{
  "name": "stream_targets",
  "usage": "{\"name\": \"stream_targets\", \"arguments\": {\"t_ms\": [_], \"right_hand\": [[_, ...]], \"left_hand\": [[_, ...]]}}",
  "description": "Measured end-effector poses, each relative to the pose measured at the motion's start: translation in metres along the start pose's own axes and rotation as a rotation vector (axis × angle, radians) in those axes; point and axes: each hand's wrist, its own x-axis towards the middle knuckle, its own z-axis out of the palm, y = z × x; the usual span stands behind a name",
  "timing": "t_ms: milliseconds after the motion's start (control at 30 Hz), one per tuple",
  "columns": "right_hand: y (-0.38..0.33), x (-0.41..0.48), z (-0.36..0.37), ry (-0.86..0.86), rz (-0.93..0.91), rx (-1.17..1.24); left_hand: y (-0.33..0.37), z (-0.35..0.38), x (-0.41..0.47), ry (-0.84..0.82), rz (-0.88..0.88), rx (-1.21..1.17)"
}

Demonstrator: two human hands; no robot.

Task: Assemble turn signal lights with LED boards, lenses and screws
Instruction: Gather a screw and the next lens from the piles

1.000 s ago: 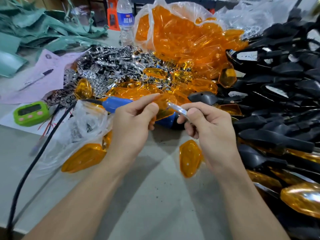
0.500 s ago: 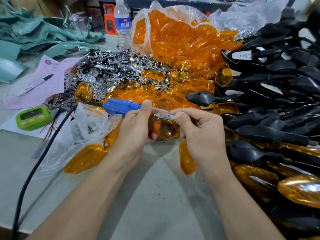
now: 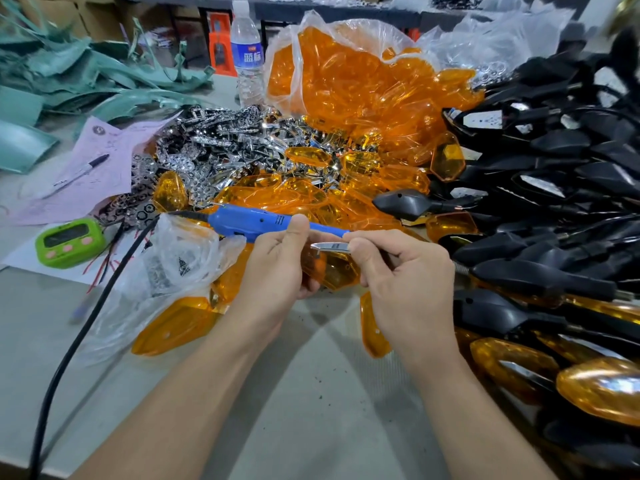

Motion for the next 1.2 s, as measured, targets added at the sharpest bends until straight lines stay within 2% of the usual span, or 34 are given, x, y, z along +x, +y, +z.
{"name": "stream_targets", "arguments": {"t_ms": [167, 300, 500, 800, 1000, 1200], "right_hand": [[0.001, 0.001, 0.002, 0.008, 0.100, 0.075], [-0.002, 0.000, 0.005, 0.029, 0.106, 0.095], [-0.005, -0.003, 0.009, 0.049, 0.036, 0.036], [-0.003, -0.004, 0.010, 0.046, 0.135, 0.100], [-0.007, -0.006, 0.011, 0.034, 0.052, 0.002], [-0.001, -0.003, 0.004, 0.035, 0.027, -0.030]], "left_hand": [[-0.001, 0.001, 0.000, -0.015, -0.049, -0.030], [-0.001, 0.000, 0.003, -0.027, -0.147, -0.160], [-0.003, -0.005, 0.002, 0.001, -0.046, -0.050], [-0.006, -0.003, 0.005, 0.009, -0.069, -0.027], [-0.006, -0.002, 0.003, 0.032, -0.072, 0.019], [-0.001, -0.001, 0.004, 0.022, -0.065, -0.053]]}}
